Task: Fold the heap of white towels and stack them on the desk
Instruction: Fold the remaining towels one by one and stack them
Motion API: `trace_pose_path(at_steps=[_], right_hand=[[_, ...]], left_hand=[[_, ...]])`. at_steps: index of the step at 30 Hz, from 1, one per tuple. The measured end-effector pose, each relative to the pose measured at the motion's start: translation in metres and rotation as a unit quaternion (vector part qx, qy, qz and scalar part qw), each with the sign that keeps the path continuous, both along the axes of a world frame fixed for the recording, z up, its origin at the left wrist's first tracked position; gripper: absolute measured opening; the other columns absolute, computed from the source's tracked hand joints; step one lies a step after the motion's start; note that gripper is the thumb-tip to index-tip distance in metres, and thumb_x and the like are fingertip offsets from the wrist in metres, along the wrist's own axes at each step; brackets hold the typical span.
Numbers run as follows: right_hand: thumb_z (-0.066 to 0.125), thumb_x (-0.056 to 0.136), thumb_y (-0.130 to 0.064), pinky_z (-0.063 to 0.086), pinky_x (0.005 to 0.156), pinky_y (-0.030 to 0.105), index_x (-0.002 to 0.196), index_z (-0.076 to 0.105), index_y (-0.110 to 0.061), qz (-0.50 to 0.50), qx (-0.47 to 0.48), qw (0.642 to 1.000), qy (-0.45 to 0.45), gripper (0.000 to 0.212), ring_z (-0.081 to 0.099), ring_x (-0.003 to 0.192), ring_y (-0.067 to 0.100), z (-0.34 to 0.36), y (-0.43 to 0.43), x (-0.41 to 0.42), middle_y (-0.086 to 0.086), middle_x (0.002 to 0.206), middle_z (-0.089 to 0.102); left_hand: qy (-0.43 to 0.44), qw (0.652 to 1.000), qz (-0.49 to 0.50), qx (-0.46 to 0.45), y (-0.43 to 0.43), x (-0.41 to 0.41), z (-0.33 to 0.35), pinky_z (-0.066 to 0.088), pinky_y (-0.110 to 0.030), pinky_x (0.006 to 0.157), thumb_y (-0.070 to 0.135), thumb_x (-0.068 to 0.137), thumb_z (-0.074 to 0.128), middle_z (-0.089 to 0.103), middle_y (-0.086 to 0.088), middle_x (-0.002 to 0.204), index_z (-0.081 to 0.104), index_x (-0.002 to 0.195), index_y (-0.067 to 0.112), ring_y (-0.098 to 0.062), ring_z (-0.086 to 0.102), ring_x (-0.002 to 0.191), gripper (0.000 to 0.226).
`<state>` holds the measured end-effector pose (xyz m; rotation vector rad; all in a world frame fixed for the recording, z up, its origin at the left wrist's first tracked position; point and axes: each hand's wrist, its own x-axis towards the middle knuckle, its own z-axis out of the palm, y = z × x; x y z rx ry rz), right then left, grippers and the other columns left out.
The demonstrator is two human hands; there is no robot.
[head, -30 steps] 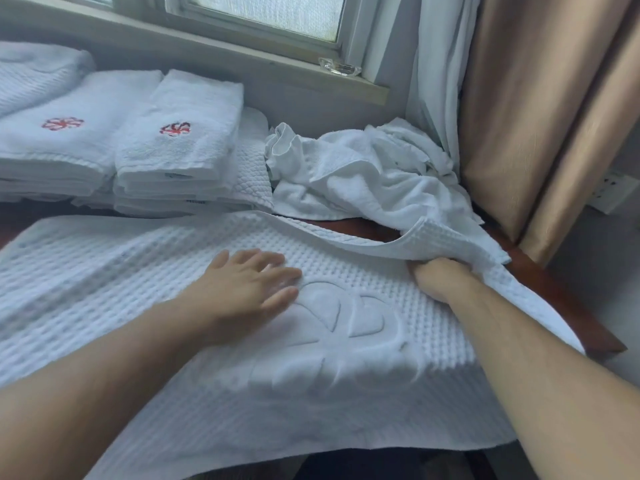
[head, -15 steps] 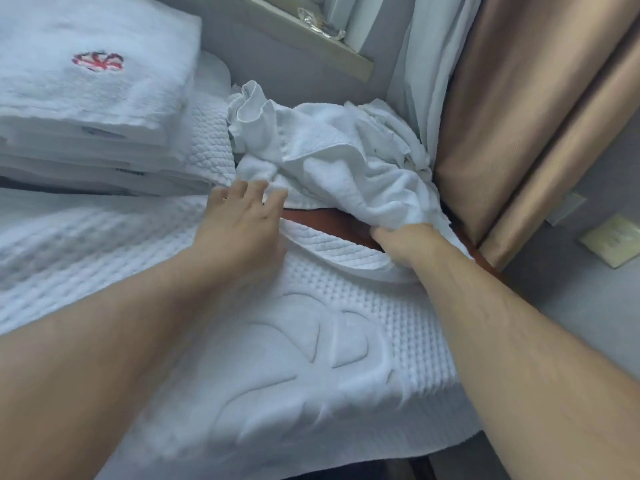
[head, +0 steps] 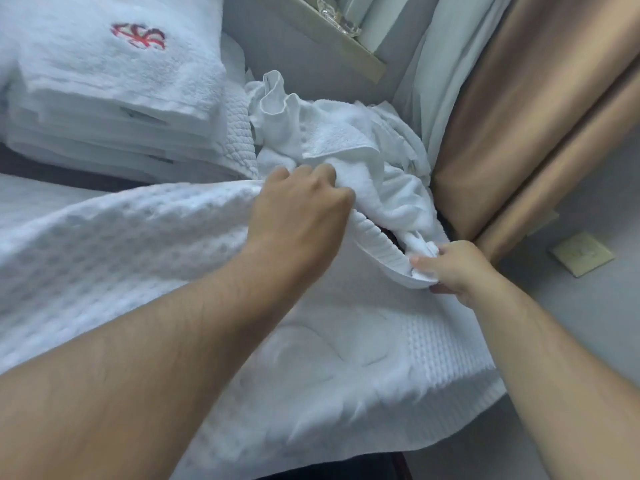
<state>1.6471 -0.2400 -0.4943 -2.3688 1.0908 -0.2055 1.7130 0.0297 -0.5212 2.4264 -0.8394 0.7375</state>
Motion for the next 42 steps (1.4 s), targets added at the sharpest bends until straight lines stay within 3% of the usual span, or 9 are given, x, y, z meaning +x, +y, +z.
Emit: trace_pose_path(at_steps=[8, 14, 19, 22, 26, 28, 32, 36, 42], right_hand=[[0.038, 0.1, -0.004, 0.058, 0.068, 0.04, 0.122, 0.058, 0.008, -0.253, 0.326, 0.785, -0.463, 0.033, 0.07, 0.085, 0.031, -0.05, -0.019, -0.057, 0.021, 0.104, 0.069], [0.063, 0.073, -0.065, 0.053, 0.059, 0.032, 0.071, 0.057, -0.009, -0.072, 0.001, 0.99, -0.121, 0.056, 0.064, 0.063, 0.02, -0.017, 0.002, -0.031, 0.001, 0.067, 0.061], [0.061, 0.086, -0.029, 0.057, 0.075, 0.036, 0.085, 0.064, -0.002, -0.034, -0.151, 0.982, 0.112, 0.028, 0.069, 0.084, 0.029, -0.01, -0.002, 0.007, 0.013, 0.092, 0.071], [0.049, 0.098, -0.018, 0.053, 0.083, 0.036, 0.109, 0.065, -0.002, -0.073, -0.094, 0.992, -0.029, 0.025, 0.064, 0.108, 0.036, -0.01, -0.017, 0.016, 0.018, 0.115, 0.067], [0.065, 0.083, -0.019, 0.057, 0.059, 0.028, 0.095, 0.072, -0.005, -0.178, 0.235, 0.779, -0.553, 0.021, 0.076, 0.078, 0.025, -0.006, -0.027, -0.007, 0.006, 0.088, 0.077], [0.066, 0.08, -0.024, 0.06, 0.058, 0.035, 0.097, 0.074, -0.007, -0.185, 0.31, 0.699, -0.618, 0.026, 0.077, 0.075, 0.028, -0.025, -0.028, -0.03, 0.009, 0.087, 0.078], [0.068, 0.079, -0.025, 0.058, 0.058, 0.031, 0.096, 0.071, -0.009, -0.265, 0.26, 0.818, -0.44, 0.024, 0.075, 0.071, 0.024, -0.052, -0.037, -0.049, 0.006, 0.085, 0.077], [0.076, 0.075, -0.038, 0.045, 0.068, 0.03, 0.121, 0.056, -0.007, -0.175, -0.067, 0.968, -0.167, 0.06, 0.063, 0.092, 0.029, -0.034, -0.058, -0.036, 0.006, 0.11, 0.063], [0.062, 0.092, -0.025, 0.046, 0.07, 0.034, 0.107, 0.064, -0.005, -0.144, -0.109, 0.979, -0.097, 0.025, 0.064, 0.099, 0.036, 0.002, -0.073, 0.004, 0.015, 0.111, 0.064]], left_hand=[[0.064, 0.972, -0.154, 0.164, -0.017, -0.056, -0.022, 0.02, -0.029, 0.05, 0.027, 0.091, 0.06, 0.037, 0.007, 0.071, 0.056, 0.08, 0.025, -0.018, 0.037, 0.06, 0.012], [0.057, 0.965, -0.208, 0.148, -0.021, -0.045, -0.038, 0.039, -0.034, 0.071, 0.032, 0.098, 0.047, 0.048, 0.007, 0.105, 0.056, 0.105, 0.031, -0.019, 0.046, 0.091, 0.011], [0.073, 0.959, -0.225, 0.156, -0.021, -0.04, -0.039, 0.035, -0.032, 0.072, 0.057, 0.093, 0.049, 0.048, 0.012, 0.108, 0.052, 0.106, 0.039, -0.015, 0.046, 0.094, 0.023], [0.067, 0.965, -0.193, 0.165, -0.022, -0.038, -0.039, 0.037, -0.032, 0.073, 0.066, 0.088, 0.052, 0.05, 0.012, 0.112, 0.053, 0.108, 0.035, -0.016, 0.048, 0.099, 0.036], [0.045, 0.978, -0.134, 0.152, -0.024, -0.032, -0.039, 0.042, -0.035, 0.075, 0.06, 0.092, 0.05, 0.052, 0.007, 0.116, 0.053, 0.11, 0.029, -0.02, 0.048, 0.102, 0.036], [0.035, 0.979, -0.144, 0.141, -0.025, -0.034, -0.041, 0.042, -0.035, 0.074, 0.054, 0.095, 0.046, 0.051, 0.006, 0.113, 0.051, 0.105, 0.029, -0.021, 0.048, 0.097, 0.027], [0.014, 0.969, -0.205, 0.14, -0.026, -0.039, -0.043, 0.044, -0.037, 0.073, 0.049, 0.096, 0.042, 0.053, 0.008, 0.103, 0.049, 0.094, 0.029, -0.021, 0.048, 0.09, 0.021], [-0.02, 0.96, -0.246, 0.136, -0.023, -0.044, -0.041, 0.043, -0.037, 0.063, 0.041, 0.09, 0.036, 0.052, 0.007, 0.081, 0.035, 0.079, 0.027, -0.021, 0.049, 0.077, 0.018], [-0.021, 0.959, -0.248, 0.134, -0.024, -0.044, -0.041, 0.045, -0.038, 0.066, 0.043, 0.089, 0.032, 0.054, 0.008, 0.084, 0.041, 0.08, 0.026, -0.021, 0.05, 0.079, 0.022]])
